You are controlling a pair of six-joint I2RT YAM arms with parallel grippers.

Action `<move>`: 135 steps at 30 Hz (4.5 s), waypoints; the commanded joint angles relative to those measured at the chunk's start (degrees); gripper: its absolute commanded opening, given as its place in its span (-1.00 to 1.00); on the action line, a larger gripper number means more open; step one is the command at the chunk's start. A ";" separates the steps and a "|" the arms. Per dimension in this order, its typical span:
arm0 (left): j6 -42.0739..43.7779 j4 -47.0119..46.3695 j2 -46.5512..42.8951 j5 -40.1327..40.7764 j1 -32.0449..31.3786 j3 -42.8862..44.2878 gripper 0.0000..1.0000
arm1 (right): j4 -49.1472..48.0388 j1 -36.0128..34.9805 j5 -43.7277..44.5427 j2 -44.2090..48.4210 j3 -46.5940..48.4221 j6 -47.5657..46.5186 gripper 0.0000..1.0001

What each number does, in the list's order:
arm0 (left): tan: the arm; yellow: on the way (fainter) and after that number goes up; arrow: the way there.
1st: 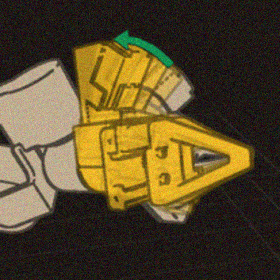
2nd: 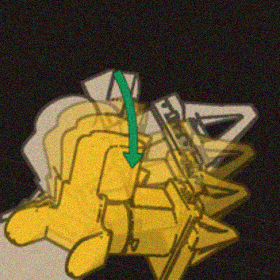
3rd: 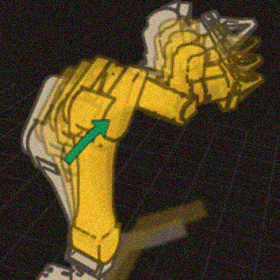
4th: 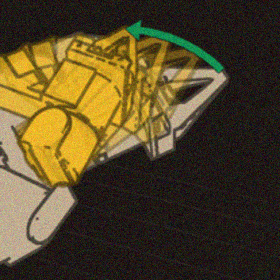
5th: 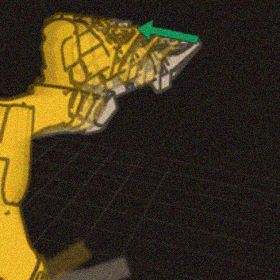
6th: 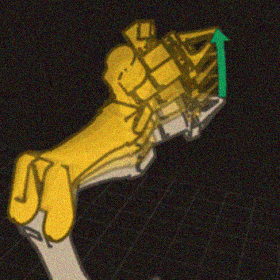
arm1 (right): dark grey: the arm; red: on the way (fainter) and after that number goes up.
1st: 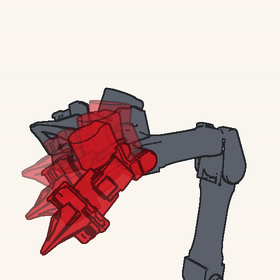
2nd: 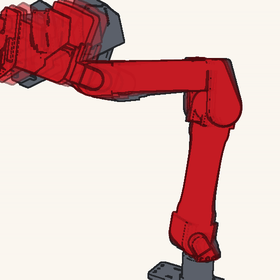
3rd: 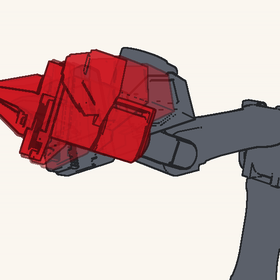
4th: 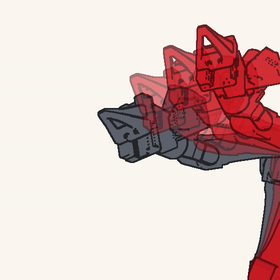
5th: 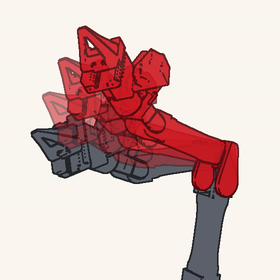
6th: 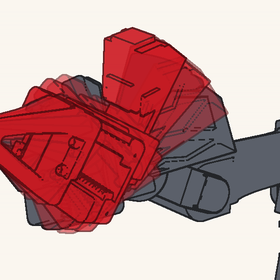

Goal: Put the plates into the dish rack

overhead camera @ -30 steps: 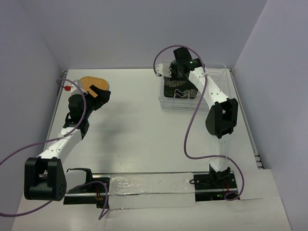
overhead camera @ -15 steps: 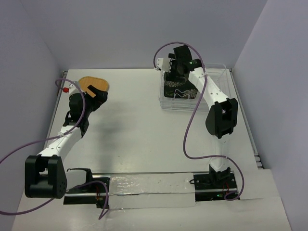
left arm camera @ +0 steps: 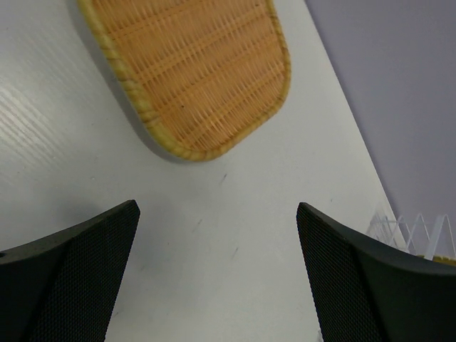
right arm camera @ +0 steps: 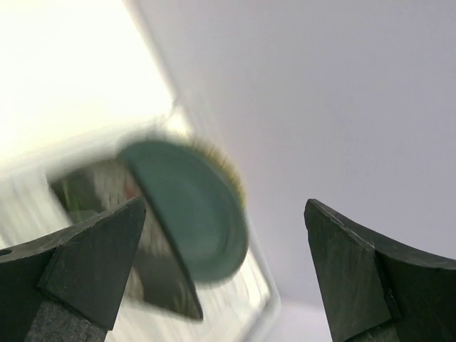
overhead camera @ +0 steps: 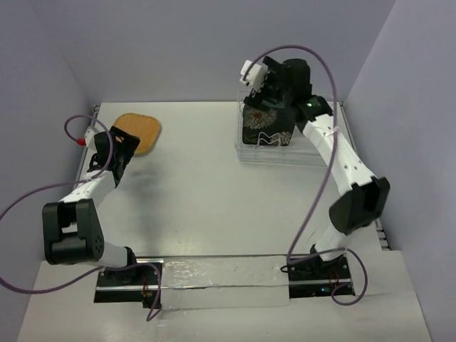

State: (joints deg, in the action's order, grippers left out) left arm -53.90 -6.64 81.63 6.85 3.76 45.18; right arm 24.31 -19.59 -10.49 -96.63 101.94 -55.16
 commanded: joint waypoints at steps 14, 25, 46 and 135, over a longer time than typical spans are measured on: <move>-7.44 -4.34 26.06 -5.25 7.71 14.48 0.99 | -34.33 1.52 8.41 22.84 -32.42 69.42 0.99; -13.40 -11.82 33.08 -4.97 8.80 14.57 0.63 | -34.25 3.09 12.76 31.14 -41.06 71.77 0.99; -16.71 -12.24 35.47 -8.69 9.07 16.12 -1.00 | -34.93 7.71 14.00 39.99 -46.45 74.31 0.99; 14.92 -15.02 -15.26 -15.20 -11.85 -0.43 0.99 | 53.17 2.49 -9.28 -0.89 26.25 -39.14 -1.00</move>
State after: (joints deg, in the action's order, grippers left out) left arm -40.43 -22.62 65.70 -9.88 -8.16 41.56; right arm 69.15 -15.94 -21.04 -94.05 123.95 -83.81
